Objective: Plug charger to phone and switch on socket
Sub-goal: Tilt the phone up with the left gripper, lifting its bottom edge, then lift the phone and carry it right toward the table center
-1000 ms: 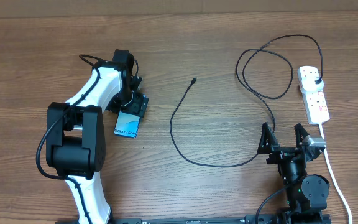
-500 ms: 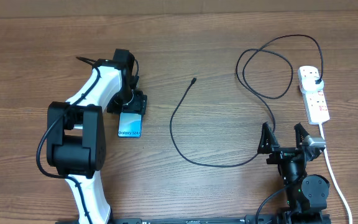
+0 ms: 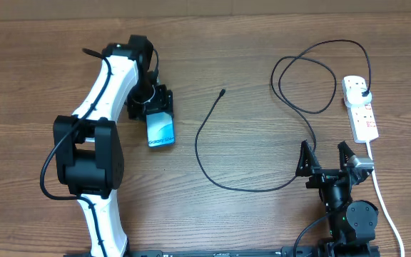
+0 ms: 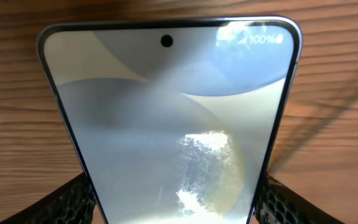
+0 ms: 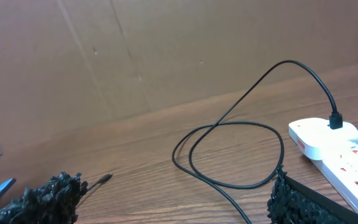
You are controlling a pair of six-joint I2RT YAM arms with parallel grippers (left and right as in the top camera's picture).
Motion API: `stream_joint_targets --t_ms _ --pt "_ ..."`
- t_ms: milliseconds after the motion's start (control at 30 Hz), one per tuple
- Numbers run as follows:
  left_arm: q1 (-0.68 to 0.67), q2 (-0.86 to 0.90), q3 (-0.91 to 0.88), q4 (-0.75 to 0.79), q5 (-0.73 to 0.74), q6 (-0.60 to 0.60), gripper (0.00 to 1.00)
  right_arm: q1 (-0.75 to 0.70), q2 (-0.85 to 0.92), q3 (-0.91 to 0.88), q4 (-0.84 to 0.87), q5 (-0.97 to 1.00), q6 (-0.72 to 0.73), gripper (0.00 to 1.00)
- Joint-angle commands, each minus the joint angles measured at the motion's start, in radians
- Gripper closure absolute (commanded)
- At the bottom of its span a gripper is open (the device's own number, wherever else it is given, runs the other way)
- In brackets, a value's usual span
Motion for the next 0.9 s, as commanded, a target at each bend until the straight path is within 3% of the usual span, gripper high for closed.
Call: stream_joint_targets --t_ms 0,200,333,867 --pt "-0.002 -0.007 0.031 -0.008 0.216 -0.034 0.24 -0.002 -0.009 -0.011 0.006 0.010 -0.003 0.00" --pt "-0.002 -0.007 0.031 -0.012 0.426 -0.100 0.39 -0.002 -0.009 -0.011 0.006 0.010 -0.003 0.00" --pt "-0.002 -0.007 0.031 -0.014 0.501 -0.141 0.43 -0.002 -0.009 -0.011 0.006 0.010 -0.003 0.00" --pt "0.000 -0.007 0.031 -0.050 0.552 -0.170 0.48 -0.002 -0.009 -0.011 0.006 0.010 -0.003 0.00"
